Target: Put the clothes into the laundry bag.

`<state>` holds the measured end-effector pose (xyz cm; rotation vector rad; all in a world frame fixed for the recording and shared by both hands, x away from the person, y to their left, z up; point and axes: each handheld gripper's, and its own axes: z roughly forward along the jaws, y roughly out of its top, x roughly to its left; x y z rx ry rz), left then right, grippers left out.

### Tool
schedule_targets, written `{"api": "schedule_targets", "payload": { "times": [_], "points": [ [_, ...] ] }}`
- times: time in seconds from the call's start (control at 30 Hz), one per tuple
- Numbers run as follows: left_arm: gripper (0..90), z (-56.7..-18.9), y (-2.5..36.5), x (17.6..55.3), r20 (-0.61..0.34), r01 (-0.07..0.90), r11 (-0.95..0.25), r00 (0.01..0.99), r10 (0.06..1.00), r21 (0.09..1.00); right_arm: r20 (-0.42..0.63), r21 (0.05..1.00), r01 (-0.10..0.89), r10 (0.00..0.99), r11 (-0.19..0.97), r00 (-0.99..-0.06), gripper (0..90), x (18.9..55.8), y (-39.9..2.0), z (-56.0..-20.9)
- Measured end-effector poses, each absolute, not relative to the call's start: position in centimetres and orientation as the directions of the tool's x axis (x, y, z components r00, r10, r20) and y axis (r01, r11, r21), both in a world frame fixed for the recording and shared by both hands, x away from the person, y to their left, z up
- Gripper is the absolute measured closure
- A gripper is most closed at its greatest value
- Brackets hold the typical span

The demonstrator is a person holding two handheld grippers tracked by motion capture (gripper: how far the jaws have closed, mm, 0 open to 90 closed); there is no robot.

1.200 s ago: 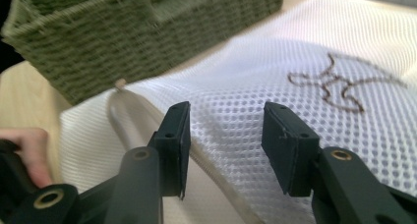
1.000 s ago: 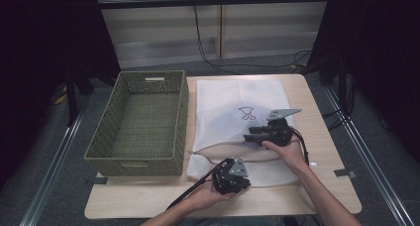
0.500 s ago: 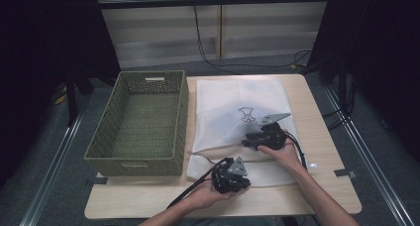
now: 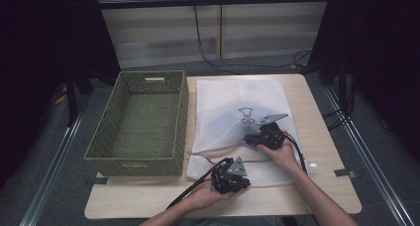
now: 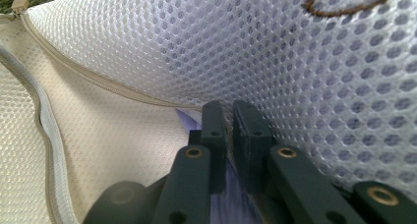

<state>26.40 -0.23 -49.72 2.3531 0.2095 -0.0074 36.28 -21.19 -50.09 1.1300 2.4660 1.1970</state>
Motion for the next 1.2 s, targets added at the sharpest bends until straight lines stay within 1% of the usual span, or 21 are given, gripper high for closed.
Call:
{"api": "schedule_targets", "payload": {
  "times": [0.1, 0.2, 0.63, 0.83, 0.93, 1.03, 1.2],
  "points": [
    [85.7, -49.7, -0.3, 26.3, -0.064, 0.153, -0.698, 0.986, 0.152, 0.700, 0.160, 0.731, 0.564, 0.707, 0.385, -0.689, 87.7, 36.3, -21.2, -50.1],
    [85.6, -49.8, -0.3, 26.2, -0.063, 0.154, -0.692, 0.986, 0.155, 0.706, 0.183, 0.730, 0.579, 0.711, 0.365, -0.679, 88.7, 36.3, -21.3, -49.9],
    [85.0, -49.7, -0.3, 26.2, -0.047, 0.136, -0.700, 0.988, 0.145, 0.701, 0.226, 0.749, 0.572, 0.684, 0.333, -0.694, 89.9, 35.6, -21.6, -48.5],
    [84.4, -49.8, -0.2, 26.3, -0.055, 0.144, -0.696, 0.987, 0.148, 0.704, 0.233, 0.789, 0.533, 0.655, 0.304, -0.719, 89.9, 34.8, -21.8, -46.8],
    [84.4, -49.8, -0.3, 26.3, -0.055, 0.146, -0.694, 0.987, 0.151, 0.705, 0.248, 0.800, 0.529, 0.648, 0.282, -0.720, 90.0, 34.7, -22.0, -46.2],
    [84.3, -49.8, -0.3, 26.3, -0.055, 0.146, -0.692, 0.987, 0.151, 0.707, 0.279, 0.821, 0.518, 0.623, 0.240, -0.731, 90.0, 34.3, -22.3, -45.0],
    [84.2, -49.8, -0.3, 26.3, -0.063, 0.150, -0.692, 0.987, 0.150, 0.707, 0.279, 0.842, 0.491, 0.600, 0.223, -0.750, 90.0, 33.8, -22.6, -43.4]
  ]
}}
